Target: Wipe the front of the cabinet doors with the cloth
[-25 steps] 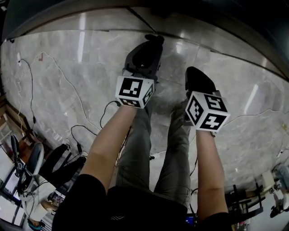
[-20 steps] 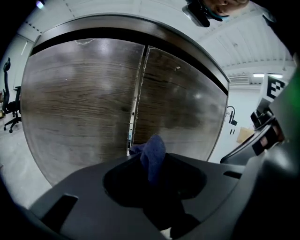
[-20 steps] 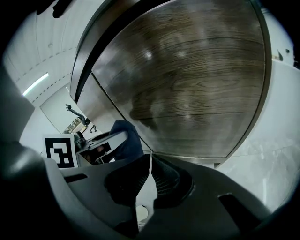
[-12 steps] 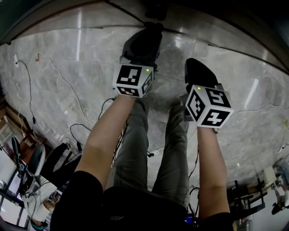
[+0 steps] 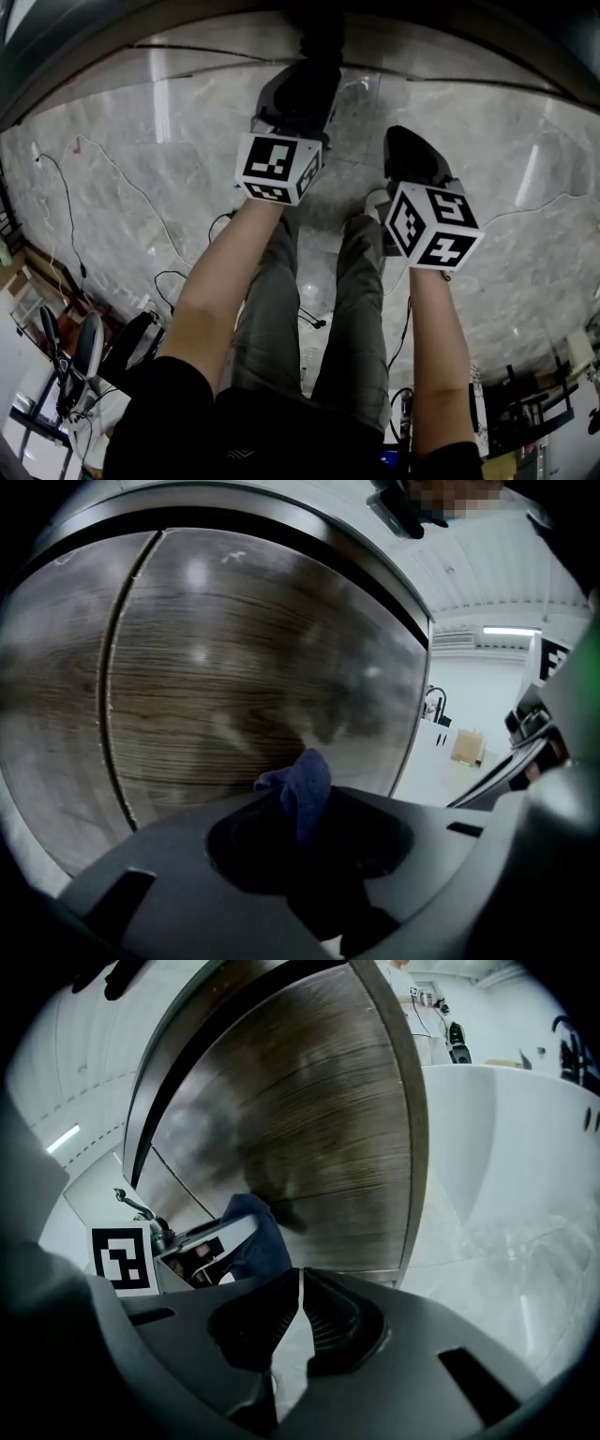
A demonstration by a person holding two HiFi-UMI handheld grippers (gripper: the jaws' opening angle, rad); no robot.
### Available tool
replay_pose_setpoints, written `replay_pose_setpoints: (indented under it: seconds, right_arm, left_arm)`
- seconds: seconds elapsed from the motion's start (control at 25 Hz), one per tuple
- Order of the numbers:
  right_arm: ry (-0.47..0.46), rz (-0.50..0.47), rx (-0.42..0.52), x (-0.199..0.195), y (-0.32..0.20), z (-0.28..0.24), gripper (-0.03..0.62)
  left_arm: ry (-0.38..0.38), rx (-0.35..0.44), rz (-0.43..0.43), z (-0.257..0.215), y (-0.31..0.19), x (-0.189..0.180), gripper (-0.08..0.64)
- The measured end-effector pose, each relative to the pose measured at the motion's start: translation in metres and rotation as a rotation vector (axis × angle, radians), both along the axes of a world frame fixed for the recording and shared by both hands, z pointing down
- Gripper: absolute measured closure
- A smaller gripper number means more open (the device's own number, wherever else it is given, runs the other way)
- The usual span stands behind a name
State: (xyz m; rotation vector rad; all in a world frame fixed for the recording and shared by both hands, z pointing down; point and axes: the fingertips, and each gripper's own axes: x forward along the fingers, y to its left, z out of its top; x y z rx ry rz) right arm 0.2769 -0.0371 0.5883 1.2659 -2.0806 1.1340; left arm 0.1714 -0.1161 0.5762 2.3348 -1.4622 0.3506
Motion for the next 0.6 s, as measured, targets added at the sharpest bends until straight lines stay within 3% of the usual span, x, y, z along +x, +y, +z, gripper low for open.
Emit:
replay_pose_setpoints:
  seconds: [0.6]
  right_arm:
    - [0.005,0.126,0.005,0.098,0.009,-0.002,0.554]
  left_arm:
    - [0.062,-0.019,0.129,-0.003,-0.003,0.13,0.433]
